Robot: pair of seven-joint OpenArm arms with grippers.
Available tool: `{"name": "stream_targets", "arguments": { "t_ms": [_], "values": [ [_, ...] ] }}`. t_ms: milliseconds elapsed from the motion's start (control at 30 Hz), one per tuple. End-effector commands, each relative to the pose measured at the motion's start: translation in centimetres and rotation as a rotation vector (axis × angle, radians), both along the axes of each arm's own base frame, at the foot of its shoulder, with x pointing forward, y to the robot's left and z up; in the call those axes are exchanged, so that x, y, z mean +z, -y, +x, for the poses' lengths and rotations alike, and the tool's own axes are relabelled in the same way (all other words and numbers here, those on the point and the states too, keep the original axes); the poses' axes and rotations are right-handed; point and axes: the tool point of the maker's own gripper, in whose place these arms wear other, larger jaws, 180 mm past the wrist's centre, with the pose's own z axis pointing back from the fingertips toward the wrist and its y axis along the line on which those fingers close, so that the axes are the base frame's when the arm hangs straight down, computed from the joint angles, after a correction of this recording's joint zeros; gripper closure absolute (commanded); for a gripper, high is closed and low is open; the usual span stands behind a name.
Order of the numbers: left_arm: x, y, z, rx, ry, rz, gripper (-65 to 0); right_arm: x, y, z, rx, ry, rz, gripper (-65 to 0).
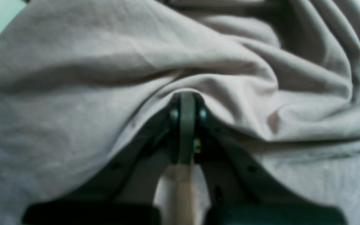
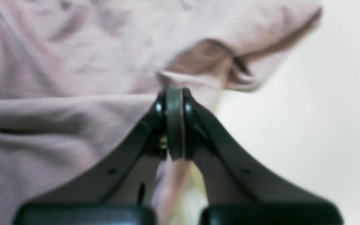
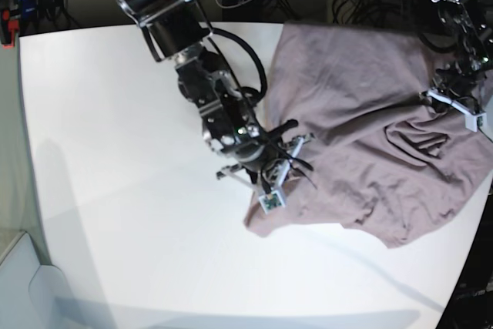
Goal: Layout the t-shirt on the table in an organized manner, then fold the t-shirt properly
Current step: 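Lower the held shirt with both grippers and drag it to spread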
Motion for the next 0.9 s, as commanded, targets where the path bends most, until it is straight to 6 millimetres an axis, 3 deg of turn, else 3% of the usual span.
{"name": "stream_targets", "arguments": {
  "t_ms": [0, 133, 200, 300, 367, 433, 500, 567, 633, 767, 867],
  "values": [
    [1.2, -0.3, 0.9, -0.002, 0.047, 0.012, -0.1, 2.0, -0.5, 1.7, -0.005, 0.061, 0.028, 0.0],
    [0.4, 0.2, 0.1, 0.003, 0.029, -0.004, -0.1, -0.9, -0.7, 2.0, 0.015, 0.046, -0.010, 0.0],
    [0.0, 0.3, -0.4, 0.004, 0.016, -0.007, -0.1, -3.4, -0.1, 1.4, 0.010, -0.001, -0.039, 0.0],
    [-0.2, 0.8, -0.3, 0.004, 0.021, -0.018, -0.1, -5.1, 0.2, 0.1, 0.008, -0.046, -0.052, 0.0],
    [0.0, 1.0, 0.0, 0.003, 0.030, -0.021, -0.1, -6.3, 2.6, -0.6, -0.009, -0.053, -0.088, 0.0],
    [0.7, 1.3, 1.0, 0.000, 0.057, -0.023, -0.1, -7.1, 6.9, -1.5, -0.076, -0.055, -0.119, 0.0],
    [1.0, 2.2, 2.2, 0.001, 0.084, -0.047, -0.1, -6.6, 10.9, -1.8, -0.165, -0.043, -0.134, 0.0],
    [1.6, 2.9, 3.6, -0.001, 0.118, -0.063, -0.1, -5.2, 13.7, -2.1, -0.213, -0.007, -0.140, 0.0],
    [1.9, 4.8, 5.2, -0.040, 0.129, -0.085, -0.1, -4.0, 16.7, -3.3, -0.244, 0.012, -0.168, 0.0],
    [4.5, 9.0, 8.5, -0.140, 0.175, -0.099, -0.1, -2.0, 19.3, -6.4, -0.251, 0.027, -0.203, 0.0],
    [8.2, 12.2, 10.4, -0.218, 0.258, -0.076, -0.1, -0.5, 19.4, -8.1, -0.236, 0.058, -0.196, 0.0]
  ]
}}
